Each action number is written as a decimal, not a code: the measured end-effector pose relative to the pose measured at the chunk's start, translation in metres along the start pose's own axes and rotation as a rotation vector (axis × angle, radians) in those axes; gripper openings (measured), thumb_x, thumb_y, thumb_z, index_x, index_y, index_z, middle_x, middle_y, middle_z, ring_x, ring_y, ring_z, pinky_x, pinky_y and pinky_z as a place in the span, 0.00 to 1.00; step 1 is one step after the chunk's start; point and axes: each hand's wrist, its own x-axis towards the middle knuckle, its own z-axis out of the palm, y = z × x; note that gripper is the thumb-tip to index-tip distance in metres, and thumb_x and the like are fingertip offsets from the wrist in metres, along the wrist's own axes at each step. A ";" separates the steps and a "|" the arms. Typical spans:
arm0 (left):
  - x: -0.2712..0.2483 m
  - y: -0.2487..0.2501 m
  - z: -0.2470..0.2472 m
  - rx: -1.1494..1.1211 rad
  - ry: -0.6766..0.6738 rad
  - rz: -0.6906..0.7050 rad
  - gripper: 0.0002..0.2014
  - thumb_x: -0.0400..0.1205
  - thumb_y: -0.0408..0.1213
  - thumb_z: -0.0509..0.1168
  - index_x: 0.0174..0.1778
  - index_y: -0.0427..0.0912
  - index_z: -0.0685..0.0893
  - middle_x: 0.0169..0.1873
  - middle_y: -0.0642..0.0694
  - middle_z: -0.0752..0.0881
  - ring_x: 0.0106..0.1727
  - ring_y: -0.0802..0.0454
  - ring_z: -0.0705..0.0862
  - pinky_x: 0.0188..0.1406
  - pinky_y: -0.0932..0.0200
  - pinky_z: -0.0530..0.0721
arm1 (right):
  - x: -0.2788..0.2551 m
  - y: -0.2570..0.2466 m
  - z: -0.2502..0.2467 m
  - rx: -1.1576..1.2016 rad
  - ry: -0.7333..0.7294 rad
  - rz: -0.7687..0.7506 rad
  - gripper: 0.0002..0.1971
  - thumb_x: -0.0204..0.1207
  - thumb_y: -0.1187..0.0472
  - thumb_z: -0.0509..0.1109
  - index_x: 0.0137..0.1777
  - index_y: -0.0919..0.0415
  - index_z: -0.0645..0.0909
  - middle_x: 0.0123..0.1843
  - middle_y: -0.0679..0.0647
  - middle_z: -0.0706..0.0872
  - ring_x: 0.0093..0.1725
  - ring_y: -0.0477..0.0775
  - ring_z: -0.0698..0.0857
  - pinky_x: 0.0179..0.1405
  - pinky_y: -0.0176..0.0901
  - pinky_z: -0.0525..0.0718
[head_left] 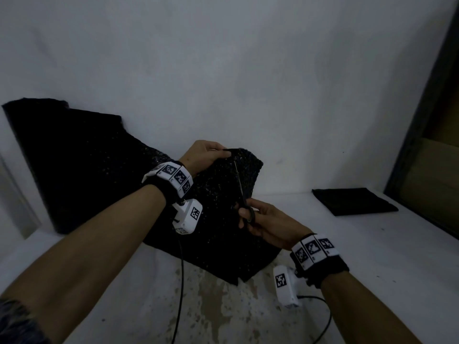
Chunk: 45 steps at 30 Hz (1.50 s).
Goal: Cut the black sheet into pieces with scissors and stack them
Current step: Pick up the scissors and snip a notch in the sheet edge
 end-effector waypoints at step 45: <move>-0.016 -0.017 0.003 -0.142 -0.122 -0.045 0.07 0.80 0.35 0.74 0.48 0.34 0.90 0.41 0.41 0.90 0.41 0.52 0.89 0.44 0.61 0.87 | 0.018 -0.003 0.011 0.043 0.061 -0.072 0.11 0.79 0.55 0.76 0.56 0.60 0.84 0.37 0.57 0.83 0.35 0.53 0.72 0.37 0.43 0.65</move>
